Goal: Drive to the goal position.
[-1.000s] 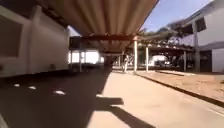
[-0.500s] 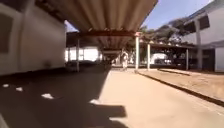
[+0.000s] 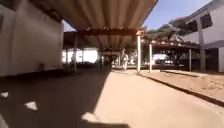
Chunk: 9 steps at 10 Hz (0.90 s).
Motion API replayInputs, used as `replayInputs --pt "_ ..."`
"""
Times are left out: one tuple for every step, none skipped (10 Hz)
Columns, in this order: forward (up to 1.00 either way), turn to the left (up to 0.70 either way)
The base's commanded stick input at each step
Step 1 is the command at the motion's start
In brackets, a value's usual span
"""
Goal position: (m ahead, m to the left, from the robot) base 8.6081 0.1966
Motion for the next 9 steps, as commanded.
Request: replayInputs --pt "0.85 0.0" --pt "0.85 0.0" --pt "0.85 0.0" --pt "0.85 0.0" --pt "0.85 0.0" --pt "0.85 0.0" --pt "0.85 0.0" --pt "0.85 0.0" --pt "0.85 0.0"
